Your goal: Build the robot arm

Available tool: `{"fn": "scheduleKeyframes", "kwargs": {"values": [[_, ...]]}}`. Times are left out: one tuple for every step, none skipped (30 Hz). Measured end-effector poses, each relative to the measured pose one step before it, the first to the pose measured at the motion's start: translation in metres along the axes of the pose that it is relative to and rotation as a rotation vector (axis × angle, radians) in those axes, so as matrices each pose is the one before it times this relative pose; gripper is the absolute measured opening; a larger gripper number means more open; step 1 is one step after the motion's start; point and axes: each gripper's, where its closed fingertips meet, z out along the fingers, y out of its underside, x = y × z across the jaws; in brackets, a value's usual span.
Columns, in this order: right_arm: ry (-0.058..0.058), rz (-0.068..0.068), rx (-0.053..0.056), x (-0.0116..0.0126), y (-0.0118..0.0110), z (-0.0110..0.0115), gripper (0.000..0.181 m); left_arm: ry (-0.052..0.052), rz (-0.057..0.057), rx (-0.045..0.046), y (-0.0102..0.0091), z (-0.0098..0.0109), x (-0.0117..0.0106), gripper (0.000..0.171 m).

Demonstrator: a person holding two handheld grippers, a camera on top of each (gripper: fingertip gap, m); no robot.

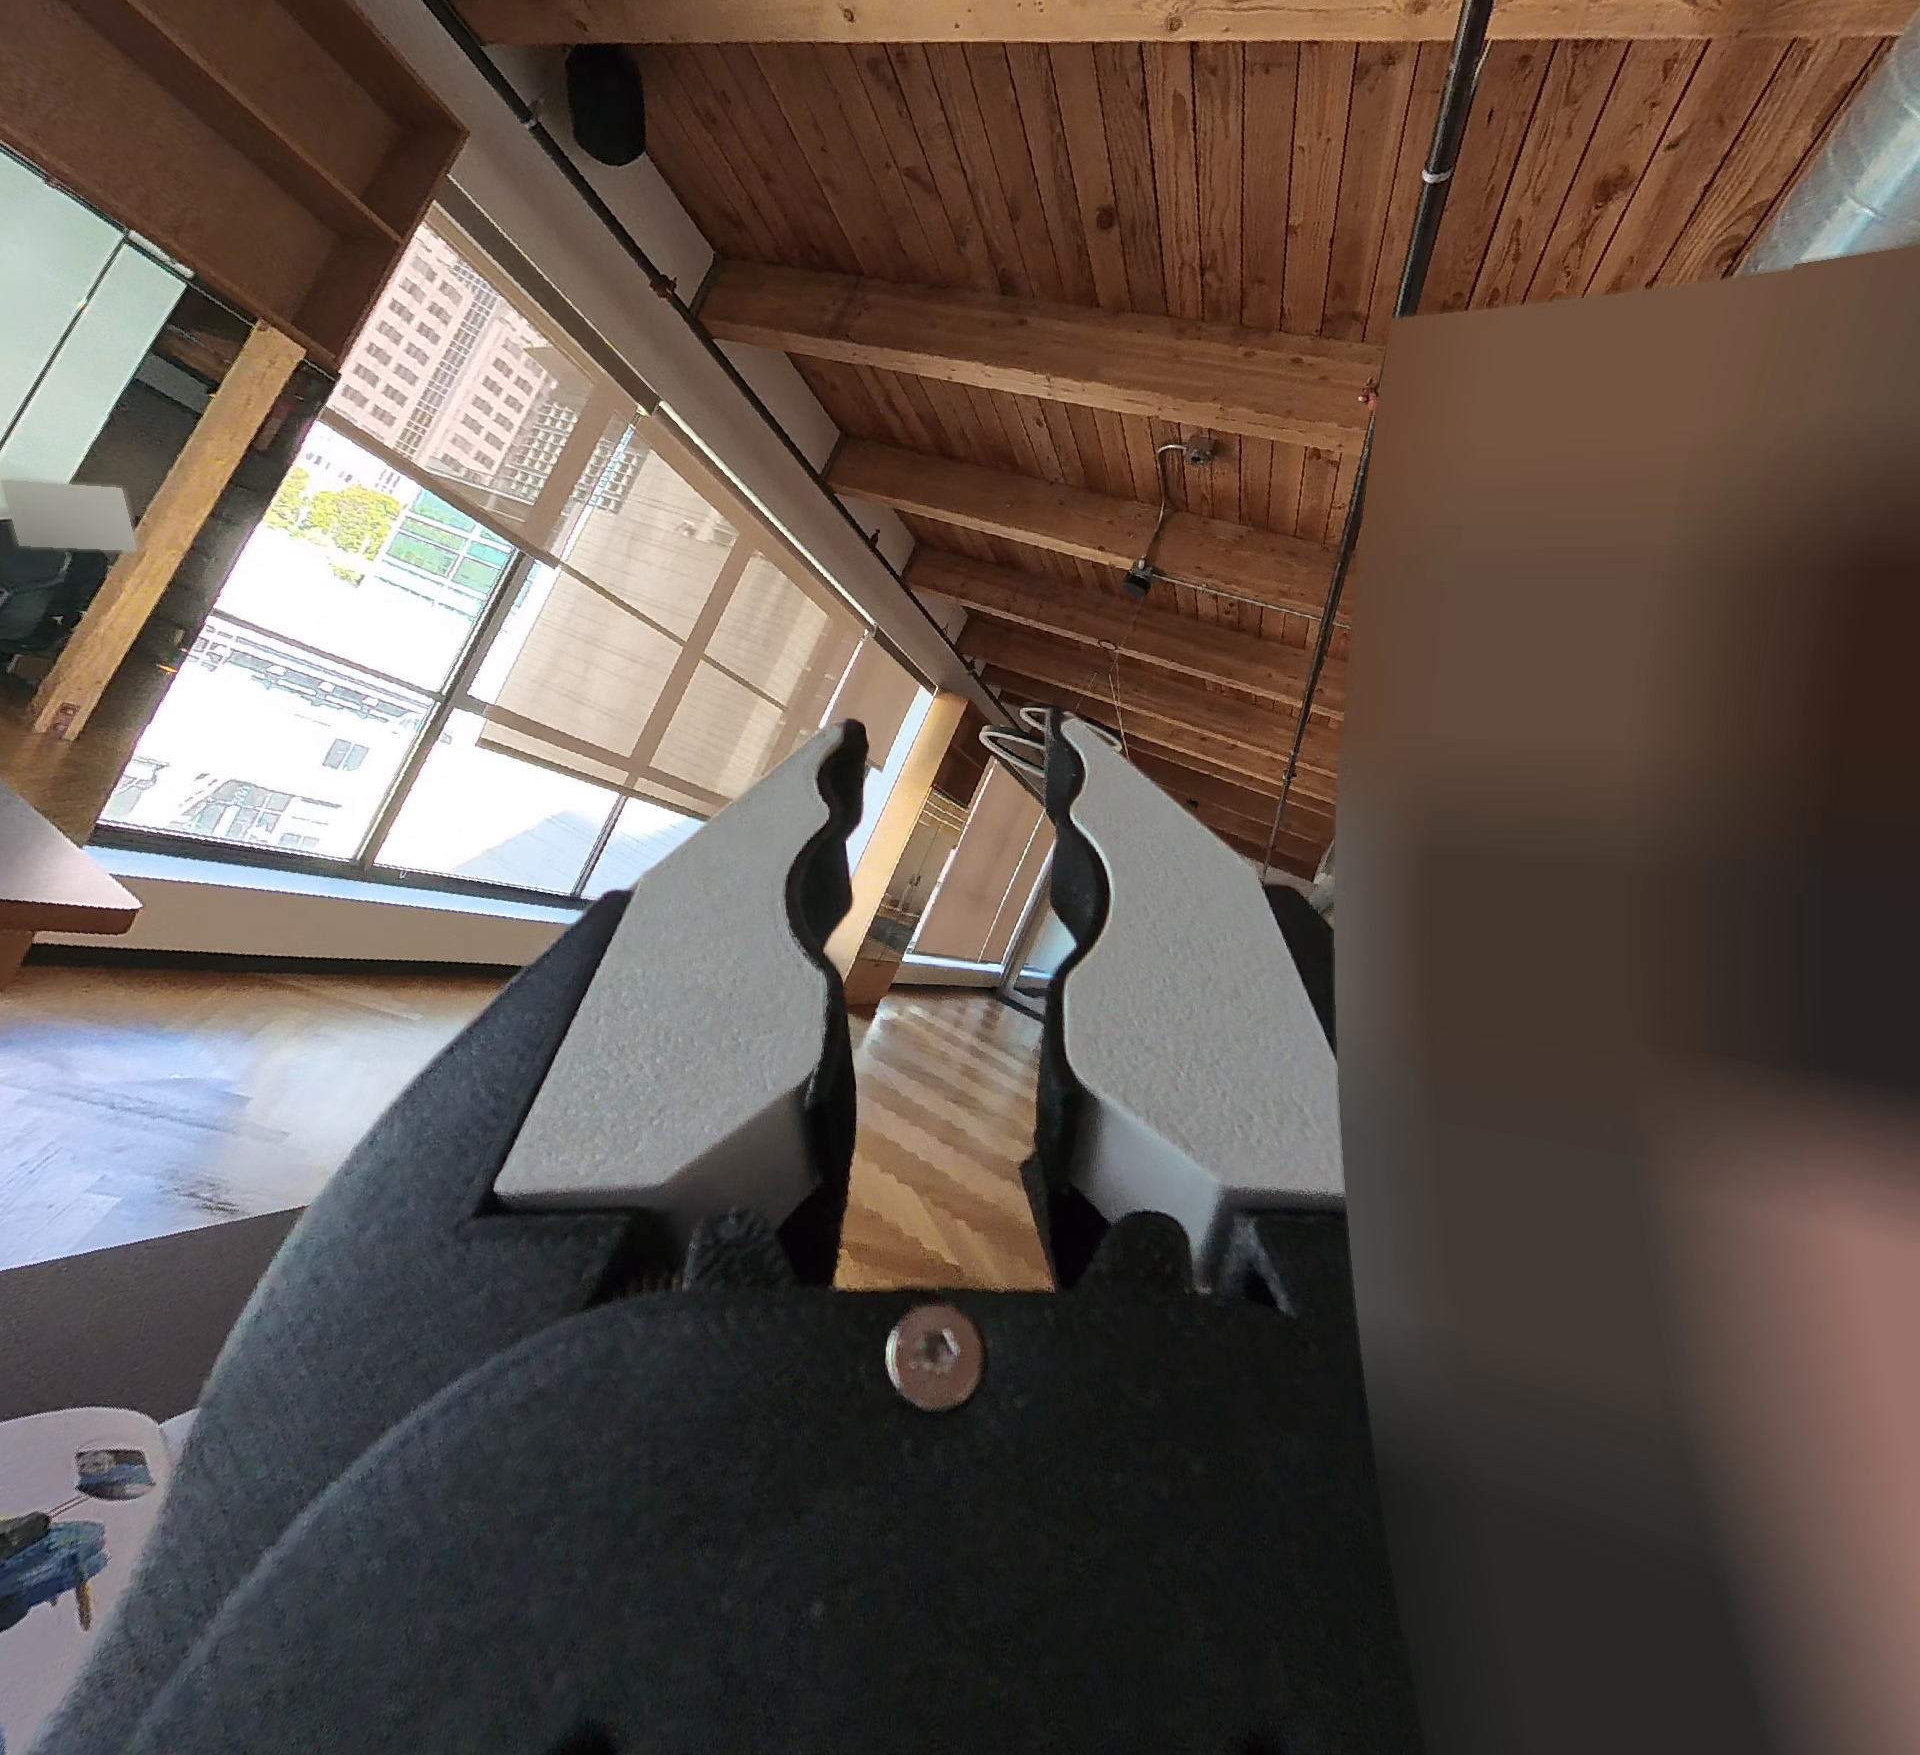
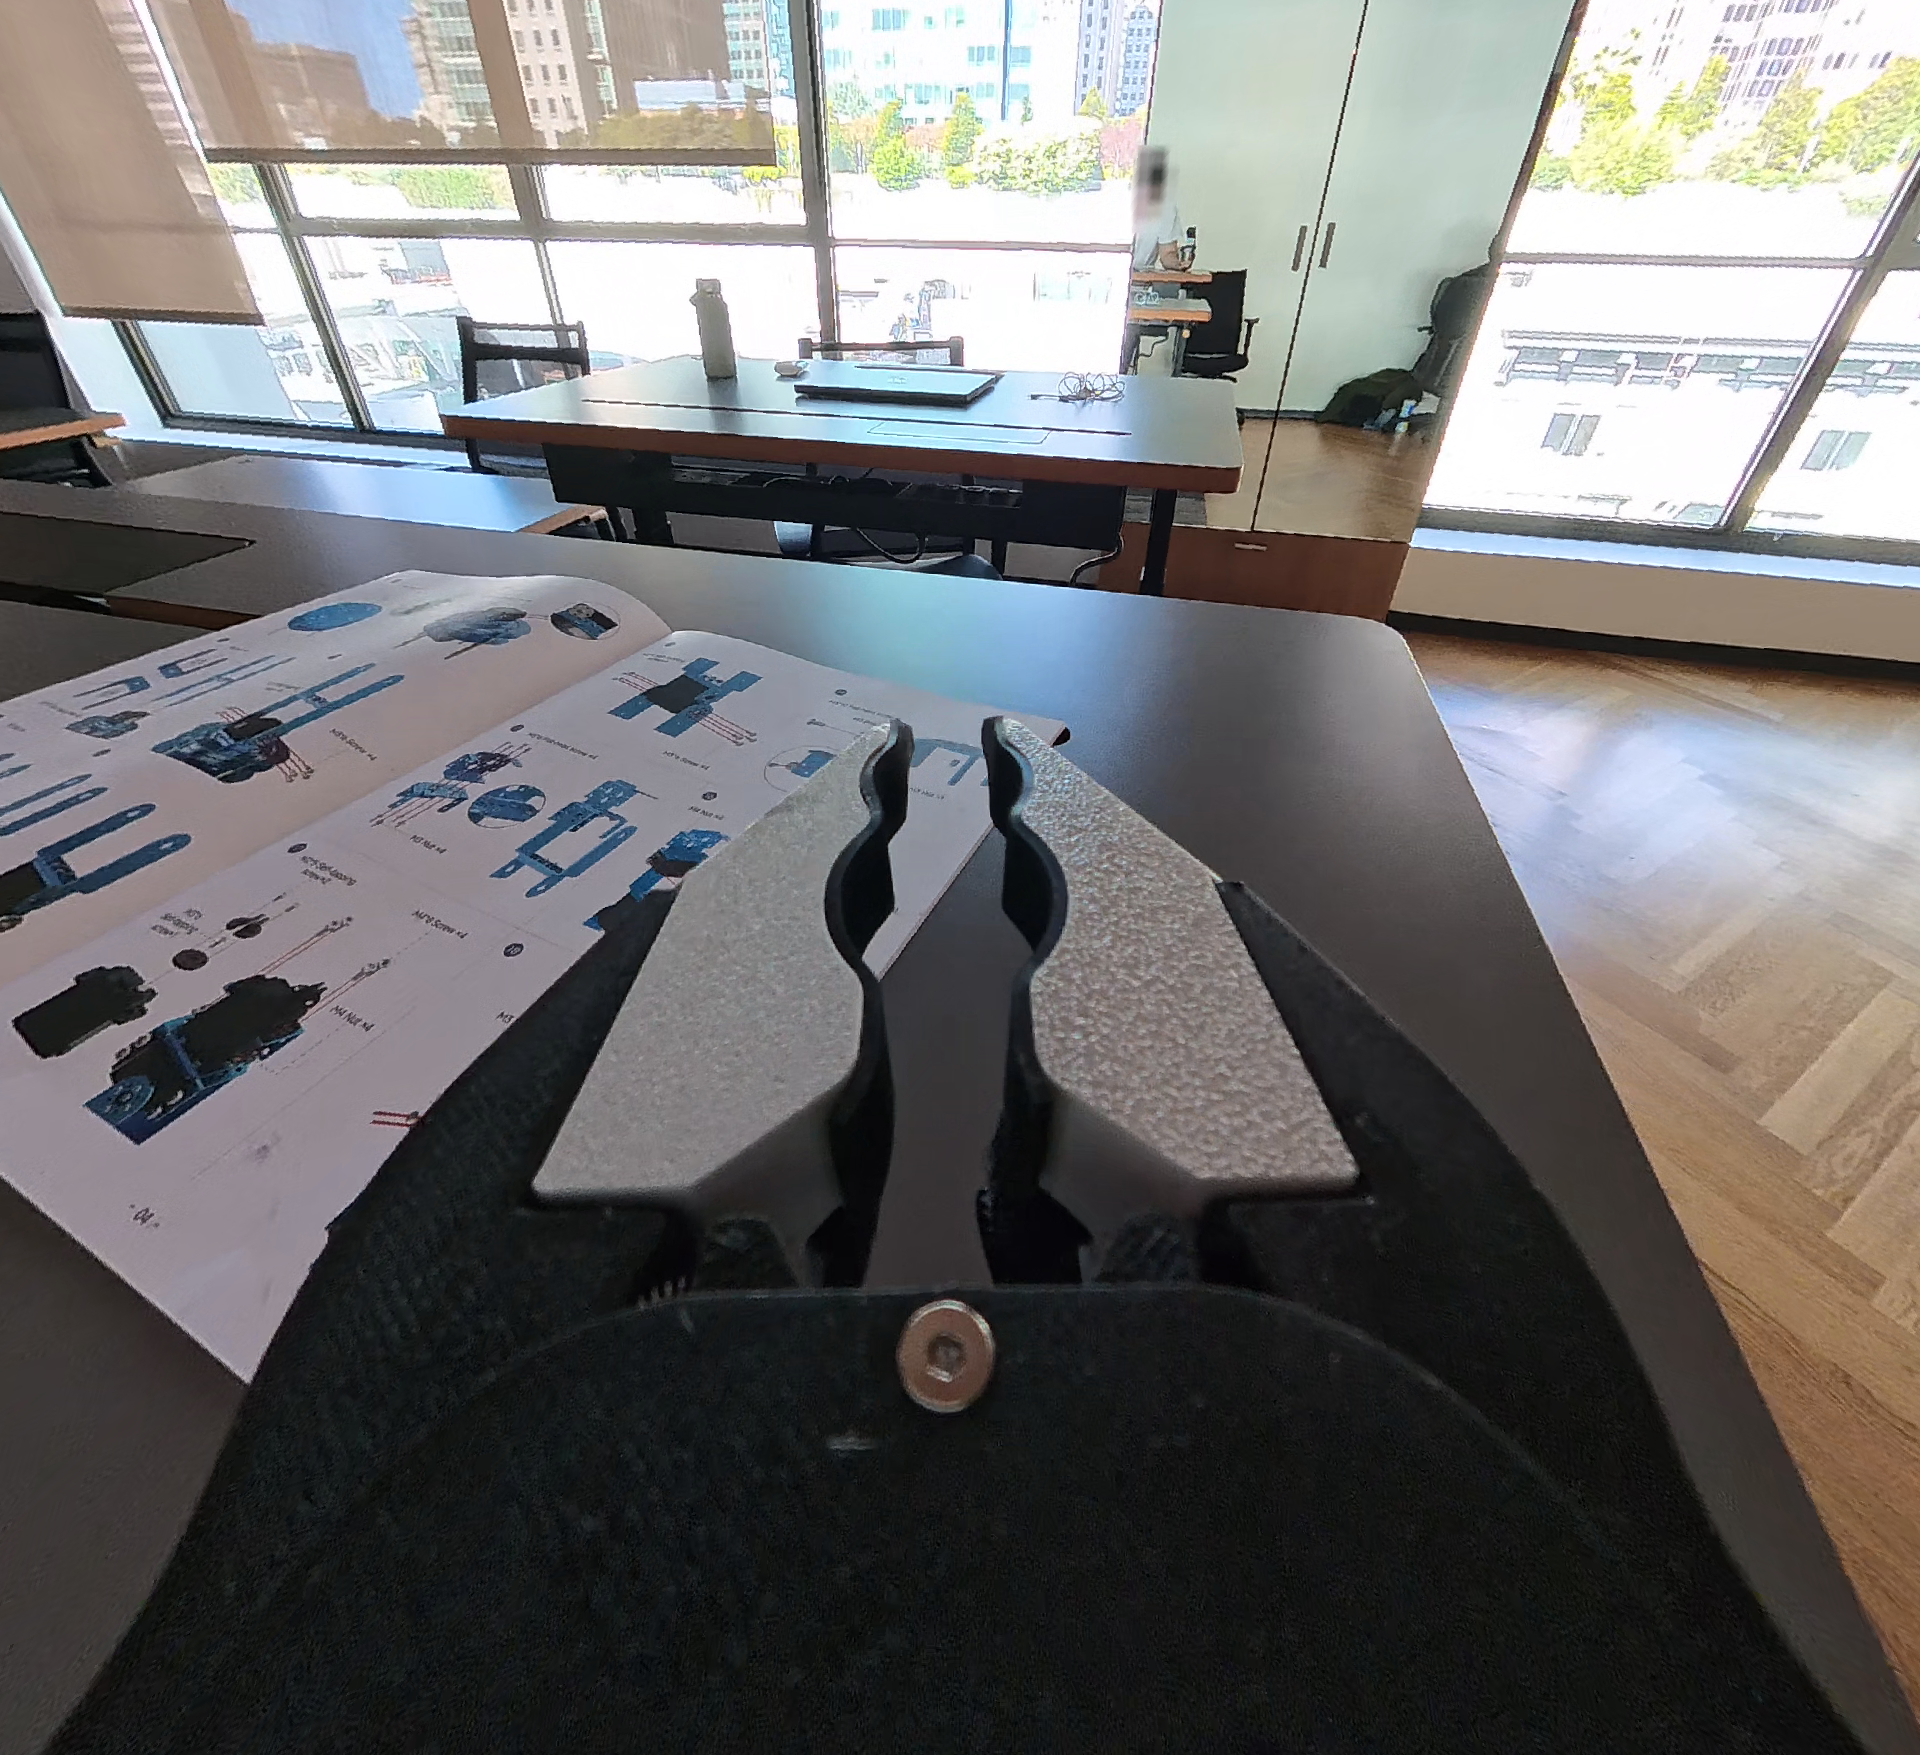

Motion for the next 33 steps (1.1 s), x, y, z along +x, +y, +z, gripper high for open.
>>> {"fn": "scheduleKeyframes", "kwargs": {"values": [[0.0005, 0.0009, 0.0017, 0.00008, -0.00023, -0.00016, 0.014, 0.0003, 0.0004, -0.00919, 0.00187, 0.00092, -0.00019, 0.033], [0.0003, -0.0021, -0.0011, -0.00015, 0.00014, 0.00013, 0.014, -0.001, 0.0005, -0.00504, 0.00124, 0.00053, -0.00049, 0.033], [-0.0004, -0.004, -0.0026, -0.00045, 0.00035, 0.00023, 0.014, 0.0016, -0.0005, -0.00032, 0.0004, 0.00047, -0.00005, 0.033], [-0.0007, -0.0045, -0.0013, -0.00057, 0.00006, 0.00015, 0.014, 0.0037, 0.0003, -0.00082, 0.00051, 0.00045, 0.00049, 0.033], [0.0001, -0.0035, -0.0003, -0.0004, 0.00002, 0.00004, 0.014, 0.0014, 0.0013, -0.00359, 0.00075, 0.00047, 0.00027, 0.033], [0.0001, -0.0023, 0.0007, -0.00024, -0.00011, -0.00005, 0.014, -0.0005, 0.0017, -0.00393, 0.0008, 0.00034, -0.00012, 0.033], [-0.0001, -0.0005, 0.0002, -0.00012, -0.00003, -0.00002, 0.014, -0.0001, 0.0012, -0.00181, 0.00036, 0.00023, -0.00016, 0.033], [-0.0008, 0.0014, -0.0002, 0.00006, 0.00004, 0.00005, 0.014, -0.0002, 0.0, 0.00028, 0.00006, 0.0001, -0.00021, 0.033], [-0.0004, 0.0028, 0.0005, 0.00019, -0.00005, -0.00001, 0.014, -0.0007, -0.0009, 0.0017, -0.00006, -0.00006, -0.00046, 0.033], [0.0002, 0.0025, 0.002, 0.00022, -0.00026, -0.00021, 0.014, -0.0006, -0.0012, 0.00022, 0.00025, 0.00019, -0.00048, 0.033], [-0.0001, 0.0013, 0.0011, 0.00001, -0.00015, -0.00011, 0.014, 0.0001, -0.0012, -0.00169, 0.00059, 0.00027, -0.0003, 0.033], [-0.0001, -0.0002, -0.0003, 0.00005, 0.00004, 0.00006, 0.014, 0.0005, 0.0, -0.00297, 0.00082, 0.00037, -0.00001, 0.033], [0.0002, -0.0019, -0.0011, -0.00023, 0.00015, 0.00005, 0.014, -0.0008, 0.0021, -0.00435, 0.00086, 0.00048, -0.00016, 0.033], [-0.0003, -0.0026, -0.0013, -0.00028, 0.00006, 0.00017, 0.014, -0.0019, 0.0026, -0.00414, 0.00089, 0.00038, -0.00032, 0.033], [-0.0002, -0.0023, -0.0014, -0.00029, 0.00017, 0.00017, 0.014, -0.0007, 0.0013, -0.00198, 0.00036, 0.00025, -0.00009, 0.033], [-0.0007, -0.002, -0.0012, -0.0003, 0.00016, 0.00012, 0.014, 0.0004, 0.0001, -0.00127, 0.0001, -0.00003, 0.0001, 0.033], [-0.0006, -0.0013, -0.0009, -0.00029, 0.00012, 0.00001, 0.014, -0.0002, 0.0003, -0.00063, -0.00014, -0.00005, 0.00005, 0.033], [-0.0003, -0.0002, -0.0007, -0.00005, 0.00009, 0.00009, 0.014, -0.0013, 0.002, 0.00134, -0.00053, -0.00041, -0.00003, 0.033], [0.0, 0.0007, -0.0005, 0.0, 0.00007, 0.00005, 0.014, -0.002, 0.0031, 0.0027, -0.00089, -0.00044, -0.00007, 0.033], [0.0, 0.0011, -0.0001, 0.00006, 0.00002, 0.00002, 0.014, -0.0015, 0.0031, 0.00277, -0.00085, -0.00046, 0.00012, 0.033], [0.0003, 0.0013, -0.0001, 0.00017, 0.00002, -0.00002, 0.014, -0.0013, 0.0033, 0.00198, -0.00072, -0.00037, 0.0, 0.033], [0.0002, 0.001, -0.0004, 0.00001, 0.00006, 0.00005, 0.014, -0.0024, 0.0041, -0.00006, -0.00035, -0.00023, -0.0002, 0.033], [-0.0004, 0.0009, -0.001, -0.00001, 0.00014, 0.0001, 0.014, -0.0038, 0.0046, -0.00231, 0.00002, -0.00012, -0.00072, 0.033], [-0.0003, 0.0017, -0.0015, 0.00014, 0.00021, 0.00018, 0.014, -0.0032, 0.0044, -0.00408, 0.00029, 0.0, -0.00067, 0.034], [-0.0008, 0.002, -0.0018, 0.00004, 0.00025, 0.00016, 0.015, -0.0013, 0.0049, -0.00921, 0.00079, 0.00031, -0.00024, 0.035], [-0.0009, 0.002, -0.0016, 0.00011, 0.00022, 0.00012, 0.015, -0.001, 0.0087, -0.01687, 0.00132, 0.00057, -0.00005, 0.035], [-0.0005, 0.0017, -0.0009, 0.00005, 0.00012, 0.00014, 0.016, -0.0075, 0.0154, -0.02033, 0.0017, 0.00022, -0.00066, 0.036], [0.0003, 0.001, -0.0004, 0.00011, 0.00005, 0.00001, 0.016, -0.0152, 0.0205, -0.01805, 0.00127, 0.00006, -0.00153, 0.037], [-0.0002, 0.0002, -0.0003, 0.00009, 0.00005, 0.00001, 0.016, -0.0178, 0.0217, -0.01419, 0.00059, -0.0005, -0.00193, 0.039], [0.0, 0.0002, -0.0004, 0.00004, 0.00005, 0.00006, 0.016, -0.0155, 0.018, -0.01113, -0.00007, -0.00079, -0.00177, 0.04], [-0.0007, 0.0006, -0.0015, -0.00006, 0.0002, 0.0002, 0.016, -0.0097, 0.0112, -0.00919, -0.00062, -0.00108, -0.00118, 0.041], [-0.0011, 0.0006, -0.0022, -0.00012, 0.00029, 0.00015, 0.016, -0.0036, 0.0038, -0.00662, -0.00111, -0.00139, -0.00041, 0.042], [-0.0007, 0.0001, -0.0009, -0.00006, 0.00013, 0.00002, 0.016, -0.0012, 0.0001, -0.00172, -0.0018, -0.00191, -0.00023, 0.043]]}}
